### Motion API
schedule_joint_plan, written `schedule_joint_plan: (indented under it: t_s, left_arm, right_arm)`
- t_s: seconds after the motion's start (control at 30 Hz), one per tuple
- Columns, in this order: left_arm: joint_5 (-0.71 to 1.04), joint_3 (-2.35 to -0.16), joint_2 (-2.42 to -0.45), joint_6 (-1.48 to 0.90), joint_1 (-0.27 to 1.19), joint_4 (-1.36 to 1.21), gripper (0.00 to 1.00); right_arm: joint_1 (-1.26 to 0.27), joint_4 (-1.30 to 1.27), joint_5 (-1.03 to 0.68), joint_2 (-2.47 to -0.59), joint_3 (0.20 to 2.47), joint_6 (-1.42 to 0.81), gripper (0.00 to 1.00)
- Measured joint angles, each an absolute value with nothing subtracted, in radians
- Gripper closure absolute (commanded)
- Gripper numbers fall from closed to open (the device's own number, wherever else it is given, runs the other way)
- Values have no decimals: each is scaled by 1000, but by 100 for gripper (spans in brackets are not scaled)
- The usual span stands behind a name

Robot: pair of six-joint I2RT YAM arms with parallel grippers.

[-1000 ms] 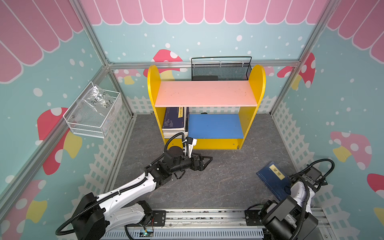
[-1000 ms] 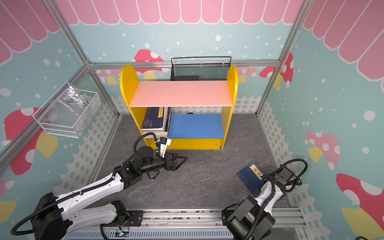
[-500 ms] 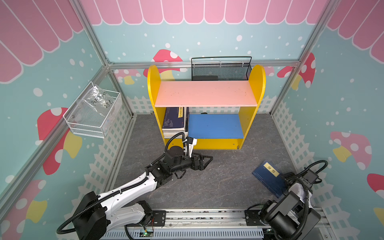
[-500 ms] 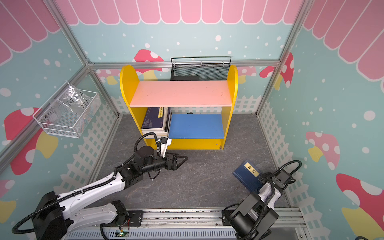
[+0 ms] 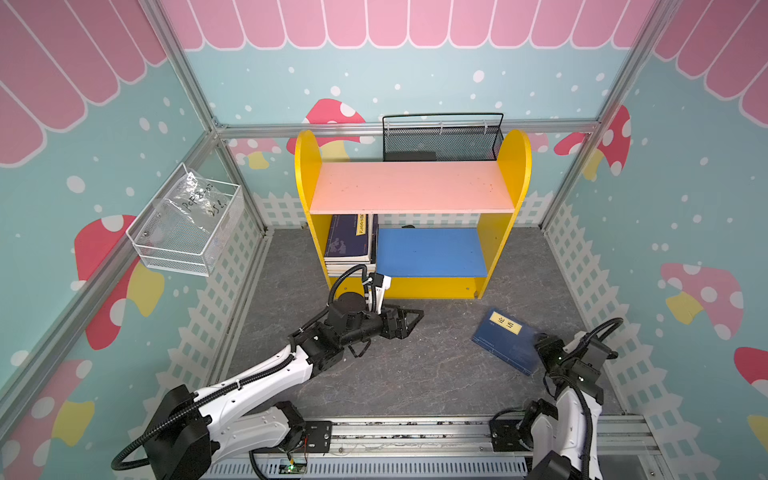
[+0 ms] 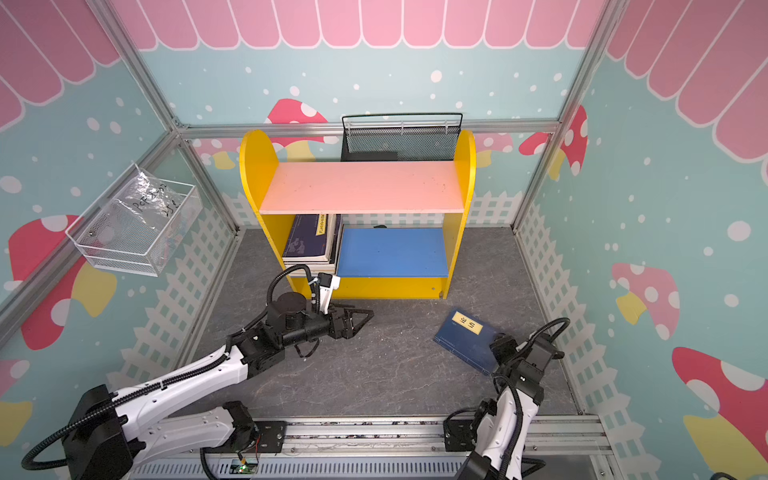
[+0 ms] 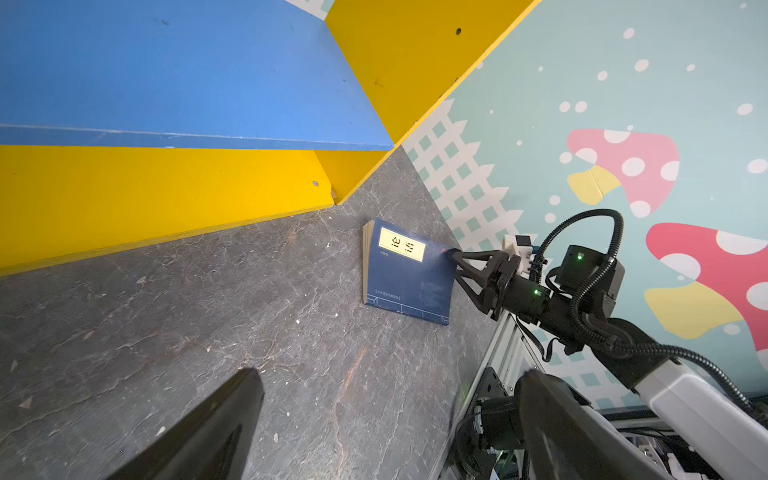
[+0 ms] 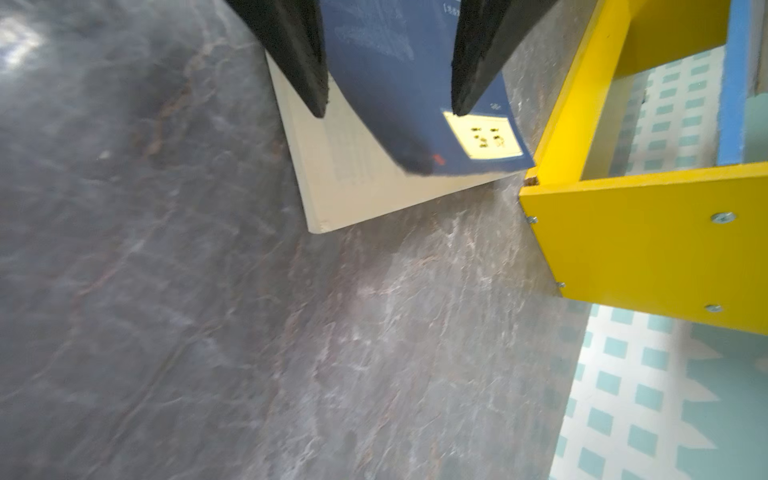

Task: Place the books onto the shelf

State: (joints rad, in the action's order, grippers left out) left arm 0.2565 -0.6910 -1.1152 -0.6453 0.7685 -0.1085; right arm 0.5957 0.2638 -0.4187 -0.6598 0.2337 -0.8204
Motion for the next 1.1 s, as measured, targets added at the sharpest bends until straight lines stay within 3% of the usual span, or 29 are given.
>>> schedule_joint_plan:
  t_s: [0.27, 0.47, 0.73, 0.93, 1.1]
  left_arm:
    - [231, -690, -1097, -647, 768, -95, 2]
    - [207, -680, -1069, -648, 768, -93, 2]
    - [182, -668, -1068, -651, 768, -76, 2]
    - [175, -668, -1077, -659, 768, -71, 3]
    - [175, -668, -1102, -678, 776, -63, 4]
  right_arm:
    - [303, 192, -381, -651, 108, -1035, 52]
    - [21, 148, -299, -796, 180, -1141, 52]
    - [-377, 205, -153, -810, 333, -1289, 47]
    - [-440, 264, -7, -777, 479, -1269, 34]
    - [-439, 322, 103, -850, 561, -1193, 31]
